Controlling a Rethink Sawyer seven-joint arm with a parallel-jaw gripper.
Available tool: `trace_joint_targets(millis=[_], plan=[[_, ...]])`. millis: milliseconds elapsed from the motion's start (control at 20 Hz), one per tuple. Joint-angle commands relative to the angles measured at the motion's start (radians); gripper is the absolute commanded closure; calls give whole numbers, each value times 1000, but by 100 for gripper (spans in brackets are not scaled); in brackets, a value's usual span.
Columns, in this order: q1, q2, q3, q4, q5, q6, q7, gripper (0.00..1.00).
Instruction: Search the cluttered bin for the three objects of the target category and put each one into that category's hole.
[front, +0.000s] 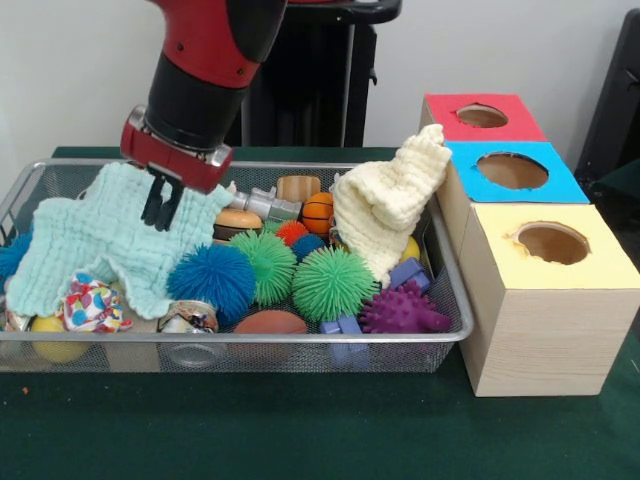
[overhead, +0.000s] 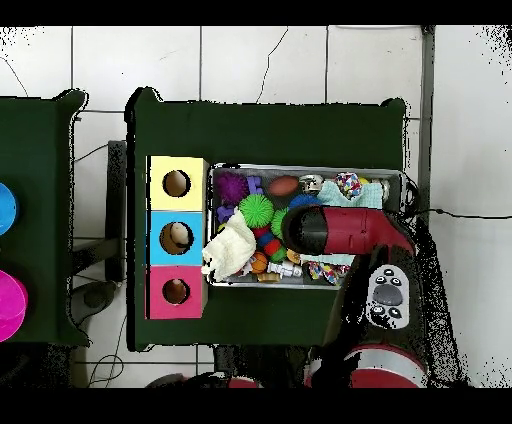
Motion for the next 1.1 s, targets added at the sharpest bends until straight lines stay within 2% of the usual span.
trace_joint_targets(millis=[50, 200, 450, 800, 850, 1100], plan=[[43, -8, -24, -18, -8, 143, 69, 100], [55, -7, -47, -6, -10, 136, 101, 100], [54, -13, -46, 39, 2, 50, 124, 100], [50, 4, -49, 17, 6, 39, 120, 100], [50, 4, -53, 22, 9, 42, 124, 0], [38, 2, -51, 42, 11, 20, 128, 0]])
